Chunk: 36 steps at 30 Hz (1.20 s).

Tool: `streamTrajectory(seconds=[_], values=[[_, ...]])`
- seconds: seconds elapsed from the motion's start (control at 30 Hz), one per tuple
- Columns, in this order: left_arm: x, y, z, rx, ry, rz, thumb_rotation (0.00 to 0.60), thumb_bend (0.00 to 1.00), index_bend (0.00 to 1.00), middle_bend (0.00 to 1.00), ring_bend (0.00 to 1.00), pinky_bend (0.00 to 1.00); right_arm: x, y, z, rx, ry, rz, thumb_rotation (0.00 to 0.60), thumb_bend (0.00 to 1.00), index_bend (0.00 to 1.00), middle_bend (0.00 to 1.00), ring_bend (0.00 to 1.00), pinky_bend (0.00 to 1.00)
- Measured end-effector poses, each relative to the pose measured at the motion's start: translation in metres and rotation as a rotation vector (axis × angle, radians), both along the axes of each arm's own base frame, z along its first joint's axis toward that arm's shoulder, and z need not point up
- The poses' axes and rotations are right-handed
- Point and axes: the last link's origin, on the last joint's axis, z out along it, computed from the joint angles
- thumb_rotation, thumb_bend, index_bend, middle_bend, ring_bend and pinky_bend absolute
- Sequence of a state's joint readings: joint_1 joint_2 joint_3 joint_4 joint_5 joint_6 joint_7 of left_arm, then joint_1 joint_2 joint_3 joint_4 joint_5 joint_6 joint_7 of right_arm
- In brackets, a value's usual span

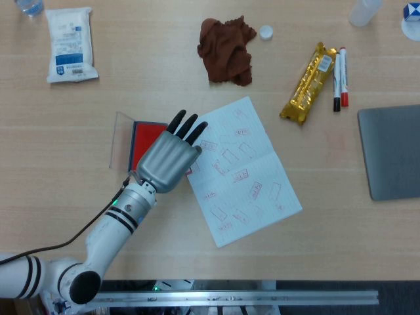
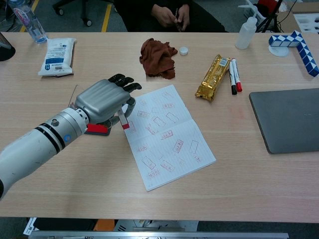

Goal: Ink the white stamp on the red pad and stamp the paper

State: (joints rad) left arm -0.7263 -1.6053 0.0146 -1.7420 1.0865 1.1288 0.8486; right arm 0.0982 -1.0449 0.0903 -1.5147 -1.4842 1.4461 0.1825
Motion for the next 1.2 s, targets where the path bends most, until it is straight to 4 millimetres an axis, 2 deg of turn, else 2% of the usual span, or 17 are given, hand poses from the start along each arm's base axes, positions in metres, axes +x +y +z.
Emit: streamTrajectory(seconds=[0.2,0.53,0.77,1.2], values=[[-0.015,-0.016,0.018,-0.002,0.014,-0.022,0.600,0.35,0.62,0.10,0.00,0.01,0.002,-0.002,-0.003,0.010,-0.003,0.007,0.600,0.22,0.41,0.47,0.33,0.35],[-0.037,-0.041,0.029,-0.016,-0.021,-0.013,0.600,0.35,0.62,0.10,0.00,0.01,0.005,-0.002,-0.003,0.014,-0.003,0.014,0.600,0.22,0.41,0.47,0.33,0.35],[-0.052,-0.048,0.023,-0.023,-0.029,-0.020,0.600,0.35,0.60,0.10,0.00,0.01,0.006,-0.002,-0.004,0.016,-0.002,0.013,0.600,0.22,0.41,0.47,0.33,0.35],[-0.071,-0.048,-0.003,-0.027,0.004,-0.029,0.600,0.35,0.57,0.09,0.00,0.01,0.006,0.001,-0.001,0.004,0.004,0.005,0.600,0.21,0.41,0.47,0.33,0.35]])
